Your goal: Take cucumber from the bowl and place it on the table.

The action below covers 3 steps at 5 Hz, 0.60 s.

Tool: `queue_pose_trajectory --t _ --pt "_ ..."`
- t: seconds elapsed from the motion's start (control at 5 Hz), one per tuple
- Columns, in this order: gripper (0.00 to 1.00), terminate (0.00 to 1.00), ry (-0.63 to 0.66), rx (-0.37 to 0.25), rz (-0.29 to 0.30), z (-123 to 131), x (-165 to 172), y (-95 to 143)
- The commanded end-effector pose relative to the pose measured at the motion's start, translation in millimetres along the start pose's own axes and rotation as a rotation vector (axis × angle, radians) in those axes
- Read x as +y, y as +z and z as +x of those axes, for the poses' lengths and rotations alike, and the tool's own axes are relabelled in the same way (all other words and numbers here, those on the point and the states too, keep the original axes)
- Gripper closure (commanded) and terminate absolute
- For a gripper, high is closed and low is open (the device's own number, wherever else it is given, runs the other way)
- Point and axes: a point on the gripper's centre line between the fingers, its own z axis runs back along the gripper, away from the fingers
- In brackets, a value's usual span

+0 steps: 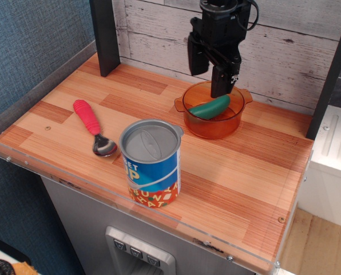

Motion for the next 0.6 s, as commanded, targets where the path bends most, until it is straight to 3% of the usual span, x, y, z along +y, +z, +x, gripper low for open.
queue_pose_trajectory --t 0.0,0.4 --pt "0.0 0.0 -0.054 -0.054 0.006 12.8 -2.5 1.6" --pt "0.0 0.0 -0.04 -0.014 0.001 14.0 -7.1 -8.3"
